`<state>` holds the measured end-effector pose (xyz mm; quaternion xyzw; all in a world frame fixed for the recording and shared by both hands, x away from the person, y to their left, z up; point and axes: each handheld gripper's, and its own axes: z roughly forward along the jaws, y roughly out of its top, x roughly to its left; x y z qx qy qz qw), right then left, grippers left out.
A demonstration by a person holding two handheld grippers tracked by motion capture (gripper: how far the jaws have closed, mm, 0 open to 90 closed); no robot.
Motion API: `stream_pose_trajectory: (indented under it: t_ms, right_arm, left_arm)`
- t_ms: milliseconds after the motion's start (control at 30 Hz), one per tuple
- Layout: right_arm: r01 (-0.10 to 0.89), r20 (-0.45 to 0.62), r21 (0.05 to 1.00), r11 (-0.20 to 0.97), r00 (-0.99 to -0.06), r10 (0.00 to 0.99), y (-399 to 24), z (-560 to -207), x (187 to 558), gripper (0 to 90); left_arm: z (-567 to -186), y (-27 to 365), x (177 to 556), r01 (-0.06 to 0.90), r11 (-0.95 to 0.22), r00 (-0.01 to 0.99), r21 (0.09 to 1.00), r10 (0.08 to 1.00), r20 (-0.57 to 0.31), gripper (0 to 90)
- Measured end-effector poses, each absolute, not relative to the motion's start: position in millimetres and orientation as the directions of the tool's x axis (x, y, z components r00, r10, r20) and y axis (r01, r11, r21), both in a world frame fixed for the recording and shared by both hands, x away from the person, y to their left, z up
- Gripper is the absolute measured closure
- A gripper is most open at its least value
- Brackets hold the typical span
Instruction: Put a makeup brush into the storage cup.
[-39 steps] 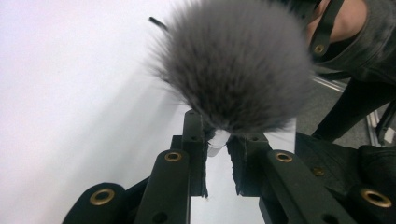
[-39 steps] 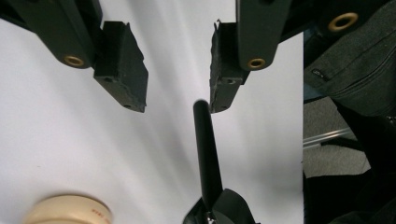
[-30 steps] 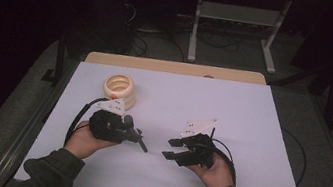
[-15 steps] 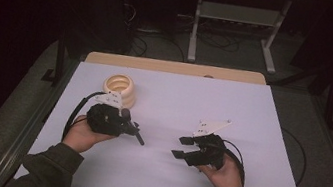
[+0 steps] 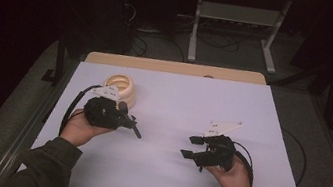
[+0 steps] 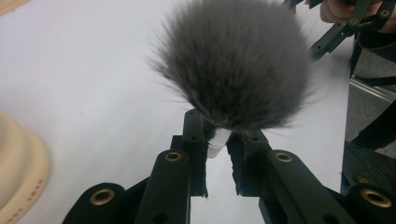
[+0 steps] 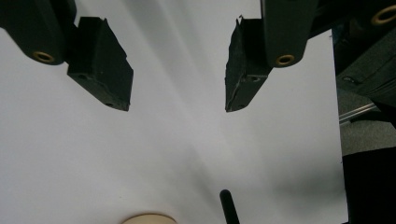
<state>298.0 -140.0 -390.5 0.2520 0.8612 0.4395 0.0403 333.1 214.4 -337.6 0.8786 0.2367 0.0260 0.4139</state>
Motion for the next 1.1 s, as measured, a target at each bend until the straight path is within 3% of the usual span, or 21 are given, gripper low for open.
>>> stream_pose_trajectory:
  t_ms: [1100]
  right_arm:
    - [0.429, 0.144, 0.791, 0.436, -0.823, 0.55, -180, -389, 296, 35.1]
  left_arm:
    - [-287, 248, 368, 0.431, -0.501, 0.832, 0.75, 0.543, -0.116, 77.3]
